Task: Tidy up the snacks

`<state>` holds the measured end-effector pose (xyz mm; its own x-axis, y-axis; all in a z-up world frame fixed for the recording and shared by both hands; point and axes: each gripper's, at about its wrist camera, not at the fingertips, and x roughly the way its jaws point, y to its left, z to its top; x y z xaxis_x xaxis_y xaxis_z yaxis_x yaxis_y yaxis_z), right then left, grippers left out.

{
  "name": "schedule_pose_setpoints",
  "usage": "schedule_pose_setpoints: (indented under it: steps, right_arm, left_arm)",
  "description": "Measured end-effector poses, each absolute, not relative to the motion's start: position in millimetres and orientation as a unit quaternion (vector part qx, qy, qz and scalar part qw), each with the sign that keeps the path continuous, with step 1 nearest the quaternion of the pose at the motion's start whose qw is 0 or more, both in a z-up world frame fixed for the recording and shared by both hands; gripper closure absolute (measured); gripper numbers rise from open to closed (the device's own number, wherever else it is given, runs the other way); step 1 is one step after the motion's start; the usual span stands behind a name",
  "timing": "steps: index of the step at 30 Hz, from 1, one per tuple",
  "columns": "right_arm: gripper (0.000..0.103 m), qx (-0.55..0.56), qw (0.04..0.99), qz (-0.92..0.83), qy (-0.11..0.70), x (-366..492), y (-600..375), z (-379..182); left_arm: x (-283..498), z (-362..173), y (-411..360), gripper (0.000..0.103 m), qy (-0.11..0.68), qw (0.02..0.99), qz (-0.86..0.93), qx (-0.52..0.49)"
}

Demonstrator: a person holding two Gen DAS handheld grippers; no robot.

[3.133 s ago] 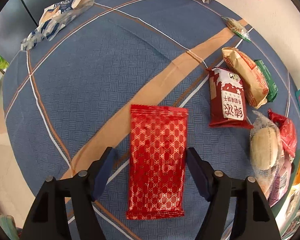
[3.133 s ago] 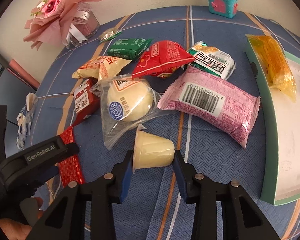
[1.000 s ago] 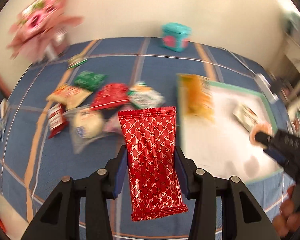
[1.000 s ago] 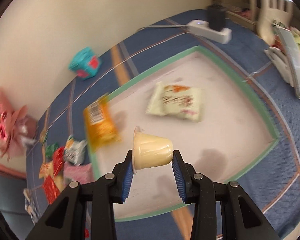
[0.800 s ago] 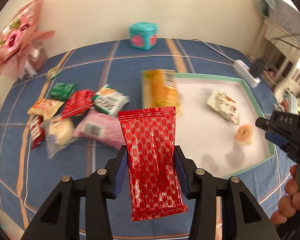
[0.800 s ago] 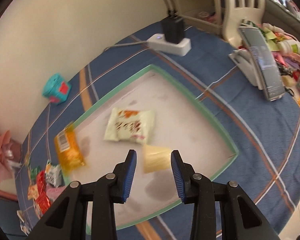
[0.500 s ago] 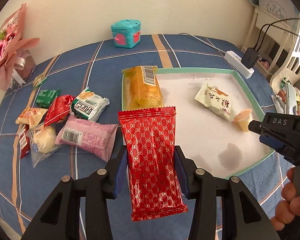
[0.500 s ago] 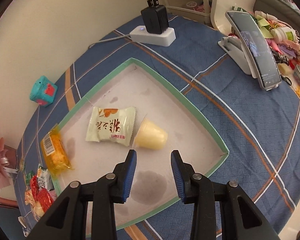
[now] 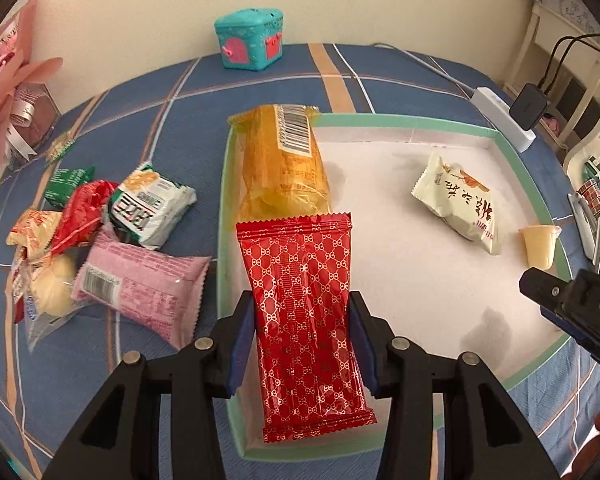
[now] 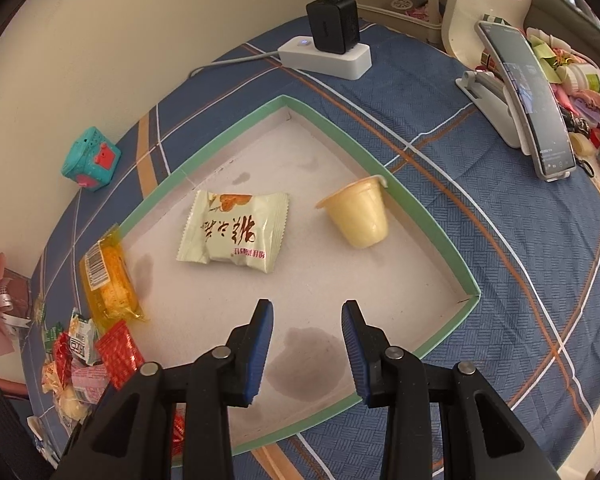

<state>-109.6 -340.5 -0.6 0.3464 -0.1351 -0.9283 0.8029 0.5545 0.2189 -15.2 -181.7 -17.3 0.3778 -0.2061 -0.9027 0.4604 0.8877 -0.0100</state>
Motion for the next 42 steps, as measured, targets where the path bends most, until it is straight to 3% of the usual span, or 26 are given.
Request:
schedule_pose_setpoints:
  steps: [7, 14, 28, 42]
  right_arm:
    - [0.065, 0.343, 0.74, -0.312, 0.487, -104.2, -340.2, -6.2]
    - [0.065, 0.34, 0.743, -0.312, 0.485, -104.1, -340.6, -3.7]
    - [0.065, 0.332, 0.753, -0.304, 0.481, -102.5, -338.7, 3.5]
    - [0.063, 0.223, 0.802, -0.226, 0.506, -65.9, -283.4, 10.2]
  left_arm:
    - [-16.3, -21.0, -188.8, 0.054, 0.524, 0.813, -0.221, 0.128]
    - [-19.9, -9.3, -186.0, 0.042, 0.52, 0.813, -0.233, 0.117]
    - [-4.2, 23.0, -143.0, 0.042, 0.545, 0.817, -0.184, 0.043]
    - [30.3, 24.9, -51.6, 0.04, 0.554, 0.83, -0.058, -0.027]
